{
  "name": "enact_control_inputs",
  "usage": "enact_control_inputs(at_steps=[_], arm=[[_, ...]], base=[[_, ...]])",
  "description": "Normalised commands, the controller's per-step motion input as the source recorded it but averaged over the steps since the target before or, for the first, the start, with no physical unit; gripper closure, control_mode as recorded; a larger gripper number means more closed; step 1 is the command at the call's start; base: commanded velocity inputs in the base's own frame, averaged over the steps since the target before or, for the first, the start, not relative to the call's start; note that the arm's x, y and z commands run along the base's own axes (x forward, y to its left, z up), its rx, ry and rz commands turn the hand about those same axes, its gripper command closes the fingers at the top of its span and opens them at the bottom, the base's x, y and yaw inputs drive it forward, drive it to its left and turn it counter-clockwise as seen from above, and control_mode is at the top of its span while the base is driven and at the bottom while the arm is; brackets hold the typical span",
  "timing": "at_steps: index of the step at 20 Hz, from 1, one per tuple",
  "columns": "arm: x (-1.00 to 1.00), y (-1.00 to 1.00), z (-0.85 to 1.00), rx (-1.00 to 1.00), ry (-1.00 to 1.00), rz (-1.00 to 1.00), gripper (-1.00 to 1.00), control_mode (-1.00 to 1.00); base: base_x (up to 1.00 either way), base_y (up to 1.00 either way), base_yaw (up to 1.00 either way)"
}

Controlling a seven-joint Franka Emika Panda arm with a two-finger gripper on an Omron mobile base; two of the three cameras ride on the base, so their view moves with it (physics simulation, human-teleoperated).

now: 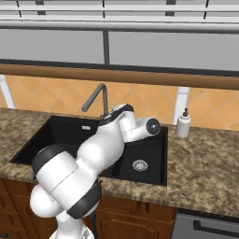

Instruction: Put the colander in the sink, put the banana, tangerine in the colander, and turn on the sink faucet and pour water over the colander.

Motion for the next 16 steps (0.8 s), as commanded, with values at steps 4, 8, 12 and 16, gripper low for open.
enact_control_inputs(at_steps=[4, 8, 12, 16], arm=[[0.89, 0.01, 0.00, 0.09, 0.01, 0.13, -1.00, -1.00], [0.04, 0.04, 0.00, 0.00, 0.00, 0.08, -1.00, -1.00], [0.02, 0.24, -0.28, 0.00, -0.14, 0.19, -1.00, -1.00], [0.00, 0.36, -0.21, -0.02, -0.22, 0.23, -1.00, -1.00]], base=[[0.00, 0.00, 0.00], [0.00, 0.00, 0.00], [0.00, 0.00, 0.00], [0.00, 0.00, 0.00]])
